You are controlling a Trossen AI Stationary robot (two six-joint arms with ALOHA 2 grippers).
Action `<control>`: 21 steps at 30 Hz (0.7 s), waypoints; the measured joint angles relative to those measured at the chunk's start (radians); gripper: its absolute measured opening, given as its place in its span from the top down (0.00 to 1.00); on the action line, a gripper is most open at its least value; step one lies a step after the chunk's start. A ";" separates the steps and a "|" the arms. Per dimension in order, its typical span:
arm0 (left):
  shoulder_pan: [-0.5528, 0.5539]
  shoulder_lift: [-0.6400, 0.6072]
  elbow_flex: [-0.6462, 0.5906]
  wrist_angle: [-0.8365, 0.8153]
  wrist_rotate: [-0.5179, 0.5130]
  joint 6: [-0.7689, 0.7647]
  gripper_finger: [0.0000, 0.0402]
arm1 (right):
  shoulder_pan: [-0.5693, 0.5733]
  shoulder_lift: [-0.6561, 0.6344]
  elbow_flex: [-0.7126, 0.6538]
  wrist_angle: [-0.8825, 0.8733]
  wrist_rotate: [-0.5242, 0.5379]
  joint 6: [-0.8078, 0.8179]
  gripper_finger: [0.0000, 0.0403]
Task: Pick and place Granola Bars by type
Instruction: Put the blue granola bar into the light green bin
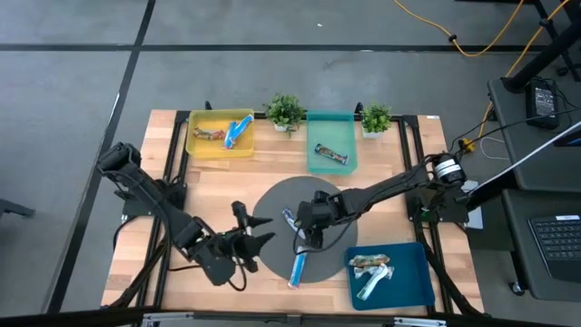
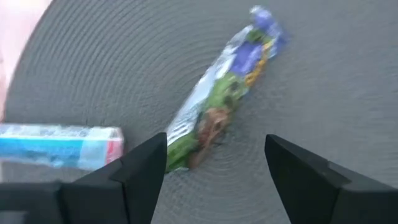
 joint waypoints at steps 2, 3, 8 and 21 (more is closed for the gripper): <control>-0.014 0.000 0.000 -0.001 -0.062 0.001 0.56 | 0.003 0.010 0.000 0.002 -0.025 0.005 0.33; -0.019 0.000 0.000 -0.002 -0.090 0.003 0.56 | 0.006 0.017 0.000 0.002 -0.032 0.006 0.33; -0.026 0.000 0.000 -0.002 -0.165 0.011 0.56 | 0.008 0.030 0.000 0.003 -0.036 0.021 0.33; -0.016 0.000 0.000 -0.003 -0.174 0.030 0.56 | 0.008 0.030 0.000 0.044 -0.035 0.022 0.41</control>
